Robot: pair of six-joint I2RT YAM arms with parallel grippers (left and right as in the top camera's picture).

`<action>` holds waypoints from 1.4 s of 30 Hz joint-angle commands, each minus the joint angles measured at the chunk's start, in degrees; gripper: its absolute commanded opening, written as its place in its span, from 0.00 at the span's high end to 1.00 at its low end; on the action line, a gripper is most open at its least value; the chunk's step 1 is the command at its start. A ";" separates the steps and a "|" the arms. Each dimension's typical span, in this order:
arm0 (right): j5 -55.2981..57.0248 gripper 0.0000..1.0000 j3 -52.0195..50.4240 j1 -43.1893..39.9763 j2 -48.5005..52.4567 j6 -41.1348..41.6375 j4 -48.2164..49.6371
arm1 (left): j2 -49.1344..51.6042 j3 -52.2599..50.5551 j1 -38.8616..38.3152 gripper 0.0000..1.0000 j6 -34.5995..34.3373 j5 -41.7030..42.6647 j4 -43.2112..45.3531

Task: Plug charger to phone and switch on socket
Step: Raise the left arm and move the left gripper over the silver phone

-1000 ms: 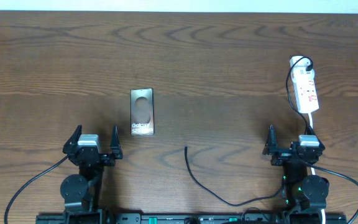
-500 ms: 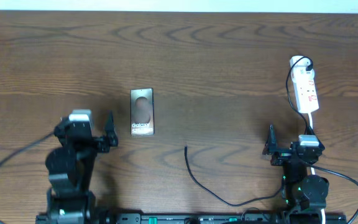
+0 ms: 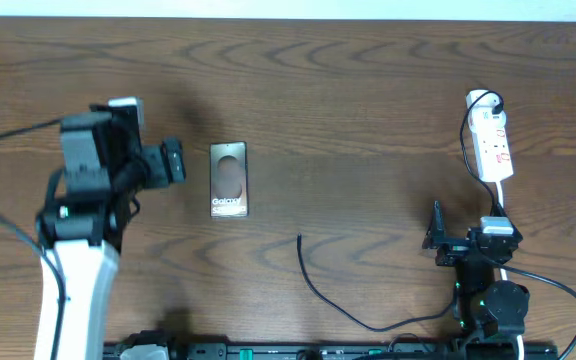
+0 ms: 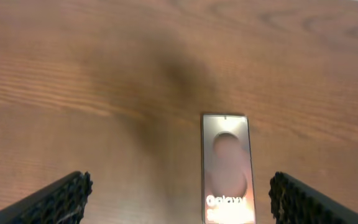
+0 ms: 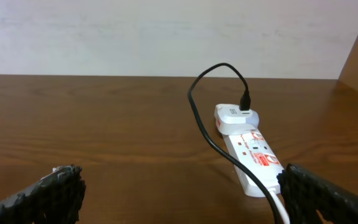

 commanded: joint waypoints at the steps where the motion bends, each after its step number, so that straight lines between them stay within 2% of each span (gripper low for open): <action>1: 0.31 0.01 -0.13 0.02 -0.24 0.83 -0.09 | 5.99 7.50 -0.17 0.07 -0.50 4.61 -5.53; 3: 0.31 0.01 -0.13 0.02 -0.24 0.81 -0.09 | 7.56 8.61 -0.17 0.06 -0.50 6.99 -7.52; 9: 0.31 0.01 -0.13 0.02 -0.24 0.81 -0.09 | 7.87 8.59 -0.17 0.07 -0.50 7.17 -10.73; 17: 0.31 0.01 -0.13 0.02 -0.24 0.83 -0.09 | 8.63 9.14 -0.20 0.07 -0.20 7.13 -11.39; 27: 0.31 0.01 -0.13 0.02 -0.24 0.81 -0.09 | 23.02 17.29 -3.61 0.06 -2.47 5.55 -16.83; 29: 0.31 0.01 -0.13 0.02 -0.24 0.83 -0.09 | 26.49 18.60 -5.29 0.06 -3.23 2.95 -17.38; 42: 0.31 0.01 -0.13 0.02 -0.24 0.81 -0.09 | 34.53 18.69 -12.50 0.07 -6.84 -2.32 -14.97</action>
